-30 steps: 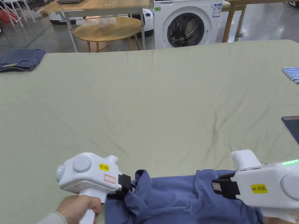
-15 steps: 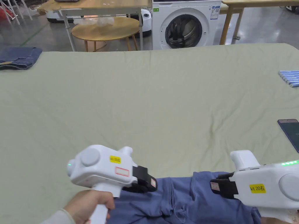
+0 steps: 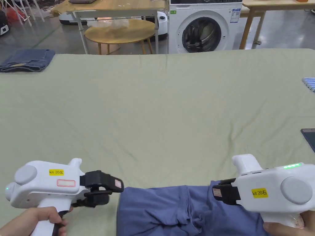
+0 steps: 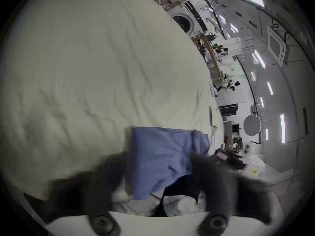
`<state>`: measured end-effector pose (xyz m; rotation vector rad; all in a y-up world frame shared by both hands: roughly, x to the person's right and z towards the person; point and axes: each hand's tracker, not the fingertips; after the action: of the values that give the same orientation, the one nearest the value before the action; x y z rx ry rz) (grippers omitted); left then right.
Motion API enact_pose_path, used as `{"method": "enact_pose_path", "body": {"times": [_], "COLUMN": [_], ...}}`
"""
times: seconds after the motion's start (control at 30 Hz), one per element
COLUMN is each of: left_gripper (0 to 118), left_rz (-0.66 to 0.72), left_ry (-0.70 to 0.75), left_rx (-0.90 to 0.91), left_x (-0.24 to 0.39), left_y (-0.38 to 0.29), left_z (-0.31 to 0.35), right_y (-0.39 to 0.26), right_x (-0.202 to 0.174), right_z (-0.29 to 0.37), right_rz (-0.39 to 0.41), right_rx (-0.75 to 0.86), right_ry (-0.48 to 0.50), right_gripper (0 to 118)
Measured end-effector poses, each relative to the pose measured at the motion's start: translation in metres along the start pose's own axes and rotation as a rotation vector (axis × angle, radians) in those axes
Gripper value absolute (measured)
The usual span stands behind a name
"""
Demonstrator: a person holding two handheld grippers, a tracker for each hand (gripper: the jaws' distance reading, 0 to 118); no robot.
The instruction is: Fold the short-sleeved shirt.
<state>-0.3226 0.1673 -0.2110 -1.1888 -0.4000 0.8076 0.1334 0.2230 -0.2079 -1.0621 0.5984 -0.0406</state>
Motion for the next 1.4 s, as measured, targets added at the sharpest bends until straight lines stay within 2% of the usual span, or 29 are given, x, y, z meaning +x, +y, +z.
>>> {"method": "enact_pose_path", "body": {"times": [0.03, 0.07, 0.13, 0.17, 0.27, 0.33, 0.37, 0.4, 0.43, 0.47, 0.5, 0.63, 0.7, 0.87, 1.03, 1.13, 1.17, 1.2, 1.23, 1.4], "left_gripper": [118, 118, 116, 117, 118, 118, 112, 96, 73, 29, 12, 12, 12, 12, 12, 12, 12, 12, 12, 12], "left_rz": [0.022, 0.057, 0.136, 0.126, 0.054, 0.047, 0.07, 0.111, 0.125, 0.102, 0.056, 0.082, -0.028, -0.004, 0.037, 0.002, -0.012, -0.064, -0.091, -0.236], "left_ry": [0.07, 0.12, 0.085, 0.077, 0.093, 0.018, -0.034, -0.089, -0.084, -0.044, 0.017, -0.023, 0.058, 0.099, 0.264, 0.468, 0.534, 0.541, 0.53, 0.432], "left_rx": [-0.065, -0.142, -0.132, -0.132, -0.138, -0.149, -0.169, -0.183, -0.174, -0.173, -0.184, -0.177, -0.168, -0.11, 0.018, 0.071, 0.089, 0.076, 0.063, -0.06], "left_x": [-0.019, -0.028, -0.046, -0.018, 0.011, 0.0, 0.002, 0.003, -0.004, -0.003, -0.003, 0.011, 0.002, -0.006, -0.041, -0.03, -0.021, -0.011, 0.021, 0.076], "left_y": [0.011, 0.008, 0.017, -0.003, 0.001, 0.004, 0.005, 0.003, 0.003, 0.002, 0.002, -0.012, 0.0, 0.011, 0.053, 0.066, 0.065, 0.065, 0.051, 0.034], "left_z": [-0.013, -0.021, -0.036, -0.047, -0.049, -0.066, -0.071, -0.075, -0.086, -0.09, -0.094, -0.078, -0.058, 0.01, 0.094, 0.124, 0.126, 0.123, 0.113, 0.03], "right_y": [0.0, 0.0, 0.0, 0.001, 0.002, 0.002, 0.002, 0.002, 0.001, 0.001, 0.0, -0.004, -0.005, -0.004, -0.003, -0.001, -0.001, 0.0, 0.0, 0.001], "right_x": [-0.002, -0.004, -0.004, -0.004, -0.003, -0.001, -0.001, -0.001, -0.002, -0.001, -0.001, 0.002, 0.002, 0.008, 0.004, -0.006, -0.008, -0.007, -0.008, -0.013], "right_z": [0.0, 0.001, 0.002, 0.003, 0.006, 0.006, 0.006, 0.006, 0.007, 0.007, 0.007, 0.013, 0.018, 0.018, 0.011, 0.008, 0.006, 0.002, 0.0, -0.001], "right_rz": [0.006, 0.011, 0.016, 0.016, 0.015, 0.012, 0.008, 0.007, 0.004, 0.002, -0.001, 0.005, 0.002, -0.015, -0.015, 0.002, 0.004, 0.007, 0.009, 0.017], "right_rx": [-0.003, -0.004, -0.002, -0.001, 0.002, 0.002, 0.002, 0.002, 0.001, 0.001, 0.0, -0.005, -0.002, 0.011, 0.009, 0.0, -0.003, -0.004, -0.006, -0.013], "right_ry": [0.001, 0.001, 0.001, 0.003, 0.0, -0.004, -0.004, -0.002, -0.002, -0.002, -0.002, -0.011, -0.017, -0.021, -0.004, 0.011, 0.017, 0.024, 0.03, 0.041], "right_gripper": [0, 0, 0, 0, 0, 0, 0, 0, 0, 0, 0, 0, 0, 0, 0, 0, 0, 0, 0, 0]}}
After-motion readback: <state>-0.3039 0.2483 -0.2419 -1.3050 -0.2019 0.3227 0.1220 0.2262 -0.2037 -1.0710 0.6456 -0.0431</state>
